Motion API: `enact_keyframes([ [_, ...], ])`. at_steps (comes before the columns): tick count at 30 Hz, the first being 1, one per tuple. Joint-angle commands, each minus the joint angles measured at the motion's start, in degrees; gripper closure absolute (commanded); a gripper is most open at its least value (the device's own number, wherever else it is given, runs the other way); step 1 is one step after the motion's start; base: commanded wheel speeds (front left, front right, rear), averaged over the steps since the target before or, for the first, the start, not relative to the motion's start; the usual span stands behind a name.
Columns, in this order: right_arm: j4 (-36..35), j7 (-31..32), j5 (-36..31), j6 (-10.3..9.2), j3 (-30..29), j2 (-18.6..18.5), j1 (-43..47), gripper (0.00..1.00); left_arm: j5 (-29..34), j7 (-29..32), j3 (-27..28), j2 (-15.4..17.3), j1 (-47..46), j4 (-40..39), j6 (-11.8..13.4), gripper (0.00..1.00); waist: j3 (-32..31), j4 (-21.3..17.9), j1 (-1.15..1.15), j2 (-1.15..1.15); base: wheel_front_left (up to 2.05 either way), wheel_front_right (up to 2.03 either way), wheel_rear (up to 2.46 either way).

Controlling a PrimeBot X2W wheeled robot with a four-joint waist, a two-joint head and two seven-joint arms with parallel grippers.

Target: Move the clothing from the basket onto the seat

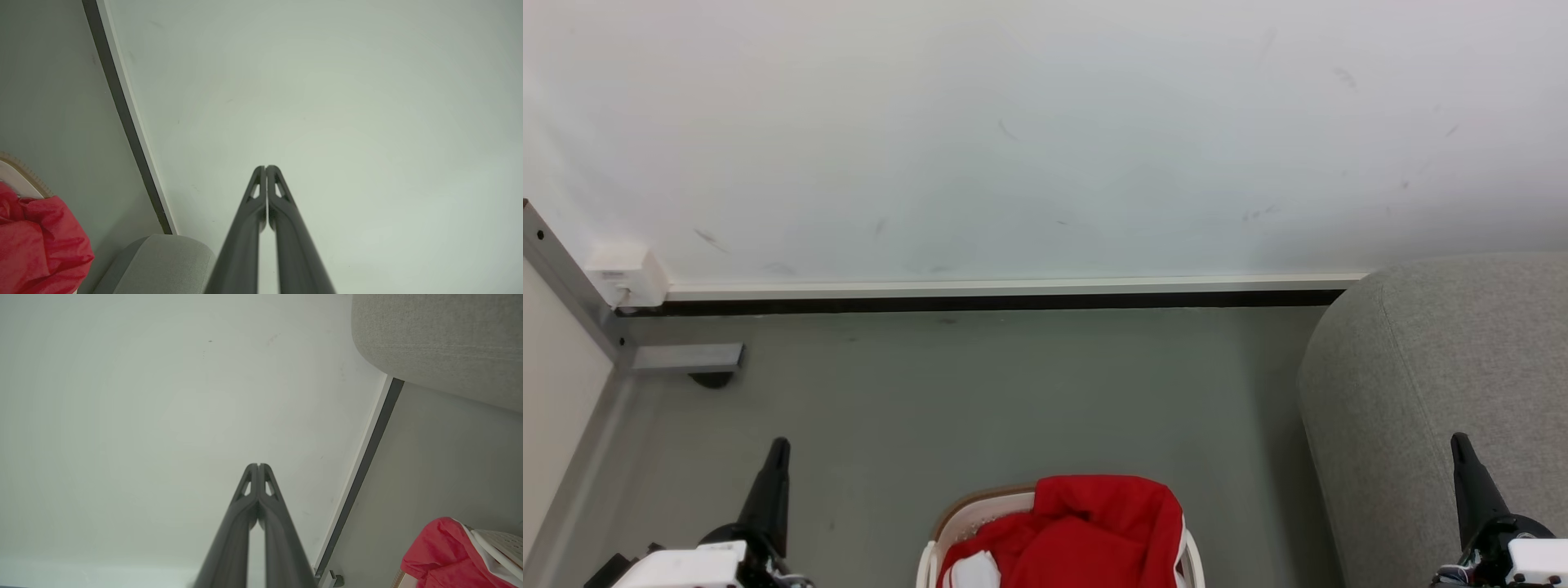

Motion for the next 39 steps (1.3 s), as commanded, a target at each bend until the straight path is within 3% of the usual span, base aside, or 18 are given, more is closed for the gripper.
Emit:
enact_keyframes([
  [1,-0.3,0.1,0.1,-0.13,-0.1,0.0,-0.3,1.00,-0.8,0.2,0.1,0.4,-0.5,-0.2,-0.3,1.00,0.0,0.0,0.00,0.00,0.00,0.00,0.00],
  [36,-0.3,0.1,0.1,-0.13,-0.1,0.0,-0.3,1.00,-0.8,0.2,0.1,0.4,-0.5,-0.2,-0.3,1.00,0.0,0.0,0.00,0.00,0.00,0.00,0.00],
  [37,0.0,0.0,0.0,0.00,0.0,0.0,0.0,0.00,0.0,0.0,0.0,0.0,0.0,0.0,0.0,0.00,0.0,0.0,0.00,0.00,0.00,0.00,0.00],
  [39,1.0,-0.1,0.0,0.00,0.2,0.2,0.5,0.00,0.0,-0.1,-0.1,-0.3,0.7,0.9,0.1,0.00,0.0,0.0,0.00,0.00,0.00,0.00,0.00],
])
